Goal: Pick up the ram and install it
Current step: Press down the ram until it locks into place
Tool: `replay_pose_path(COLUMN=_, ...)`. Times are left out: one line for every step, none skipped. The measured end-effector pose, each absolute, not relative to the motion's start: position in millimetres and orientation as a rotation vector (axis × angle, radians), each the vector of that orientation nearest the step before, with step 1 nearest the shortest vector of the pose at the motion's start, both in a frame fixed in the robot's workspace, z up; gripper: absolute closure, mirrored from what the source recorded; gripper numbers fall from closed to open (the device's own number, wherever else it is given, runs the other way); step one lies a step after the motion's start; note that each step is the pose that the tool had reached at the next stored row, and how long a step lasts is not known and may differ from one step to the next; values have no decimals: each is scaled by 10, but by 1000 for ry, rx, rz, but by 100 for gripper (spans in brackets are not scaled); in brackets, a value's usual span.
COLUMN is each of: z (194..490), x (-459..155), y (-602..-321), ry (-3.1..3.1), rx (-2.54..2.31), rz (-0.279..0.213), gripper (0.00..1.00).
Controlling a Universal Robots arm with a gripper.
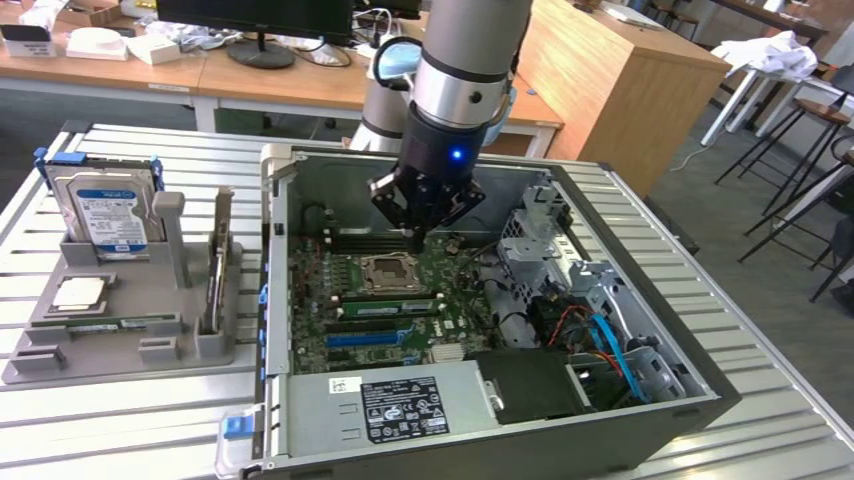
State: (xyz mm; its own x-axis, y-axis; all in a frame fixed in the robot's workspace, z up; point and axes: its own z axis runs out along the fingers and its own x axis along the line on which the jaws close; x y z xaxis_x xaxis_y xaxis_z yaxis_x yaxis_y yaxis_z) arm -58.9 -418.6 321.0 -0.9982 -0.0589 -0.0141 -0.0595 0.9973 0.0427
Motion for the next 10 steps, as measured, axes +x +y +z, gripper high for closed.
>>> replay_pose_path(z=3210, x=-589, y=-4186, ry=3131, rx=-85, rz=68, gripper=90)
replay_pose_path(z=3210, x=-589, y=-4186, ry=3135, rx=-78, rz=68, gripper=90)
replay_pose_path(z=3211, x=-589, y=-4186, ry=3139, rx=-71, rz=68, gripper=90)
replay_pose_path(z=3211, x=-590, y=-4186, ry=3141, rx=-63, rz=68, gripper=90)
replay_pose_path(z=3211, x=-590, y=-4186, ry=3142, rx=-57, rz=68, gripper=90)
replay_pose_path(z=3211, x=-589, y=-4186, ry=3142, rx=-56, rz=68, gripper=90)
replay_pose_path(z=3211, x=-589, y=-4186, ry=3142, rx=-57, rz=68, gripper=90)
replay_pose_path(z=3210, x=-589, y=-4186, ry=3142, rx=-57, rz=68, gripper=90)
replay_pose_path(z=3210, x=-588, y=-4186, ry=3142, rx=-57, rz=68, gripper=90)
replay_pose_path(z=3210, x=-589, y=-4186, ry=3142, rx=-57, rz=68, gripper=90)
